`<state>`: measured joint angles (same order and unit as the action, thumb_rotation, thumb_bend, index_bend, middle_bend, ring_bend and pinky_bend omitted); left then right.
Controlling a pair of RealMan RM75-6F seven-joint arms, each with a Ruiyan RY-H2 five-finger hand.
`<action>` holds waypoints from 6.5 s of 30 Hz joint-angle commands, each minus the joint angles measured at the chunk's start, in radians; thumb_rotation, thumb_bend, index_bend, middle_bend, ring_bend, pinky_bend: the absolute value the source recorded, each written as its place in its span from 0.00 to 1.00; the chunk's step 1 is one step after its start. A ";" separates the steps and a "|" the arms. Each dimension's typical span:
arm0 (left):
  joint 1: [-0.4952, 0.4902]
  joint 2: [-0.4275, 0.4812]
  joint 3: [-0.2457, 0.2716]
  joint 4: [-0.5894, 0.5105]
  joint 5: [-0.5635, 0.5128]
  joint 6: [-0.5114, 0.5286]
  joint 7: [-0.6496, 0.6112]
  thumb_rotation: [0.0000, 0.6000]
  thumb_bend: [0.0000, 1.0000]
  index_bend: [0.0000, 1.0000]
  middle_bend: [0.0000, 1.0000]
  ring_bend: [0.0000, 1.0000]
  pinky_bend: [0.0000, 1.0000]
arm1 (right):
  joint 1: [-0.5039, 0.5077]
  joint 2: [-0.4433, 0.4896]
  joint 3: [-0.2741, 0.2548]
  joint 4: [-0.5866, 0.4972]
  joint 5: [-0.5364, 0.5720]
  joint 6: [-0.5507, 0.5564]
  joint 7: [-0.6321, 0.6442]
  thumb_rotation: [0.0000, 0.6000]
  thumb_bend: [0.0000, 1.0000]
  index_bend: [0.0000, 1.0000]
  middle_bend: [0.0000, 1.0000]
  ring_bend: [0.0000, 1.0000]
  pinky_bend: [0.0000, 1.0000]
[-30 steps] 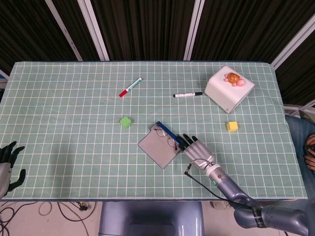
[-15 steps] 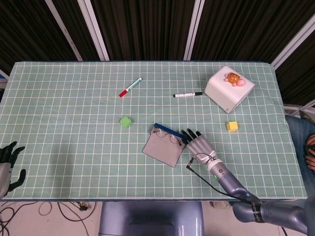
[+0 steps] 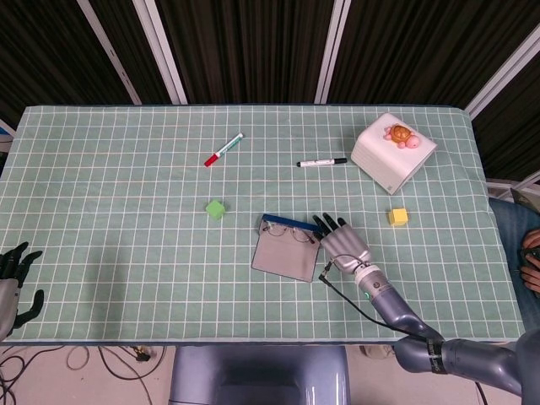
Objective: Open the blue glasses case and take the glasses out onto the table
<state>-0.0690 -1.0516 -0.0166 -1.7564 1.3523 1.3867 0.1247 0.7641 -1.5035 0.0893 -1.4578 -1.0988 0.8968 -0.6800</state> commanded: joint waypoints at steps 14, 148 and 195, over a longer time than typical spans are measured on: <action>0.000 0.000 -0.001 0.001 -0.001 0.001 0.000 1.00 0.47 0.13 0.00 0.00 0.02 | 0.030 -0.014 0.015 0.031 0.044 -0.003 -0.021 1.00 0.48 0.27 0.00 0.02 0.23; -0.026 0.021 -0.007 -0.035 -0.082 -0.066 -0.015 1.00 0.47 0.13 0.00 0.00 0.03 | 0.728 -0.152 0.019 0.374 1.460 -0.302 -0.365 1.00 0.47 0.40 0.40 0.37 0.33; -0.027 0.024 -0.007 -0.040 -0.092 -0.070 -0.019 1.00 0.47 0.13 0.00 0.00 0.04 | 0.716 -0.129 0.013 0.359 1.378 -0.328 -0.282 1.00 0.50 0.48 0.49 0.38 0.33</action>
<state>-0.0964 -1.0278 -0.0233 -1.7968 1.2606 1.3161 0.1052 1.4801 -1.6342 0.1017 -1.0969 0.2818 0.5705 -0.9639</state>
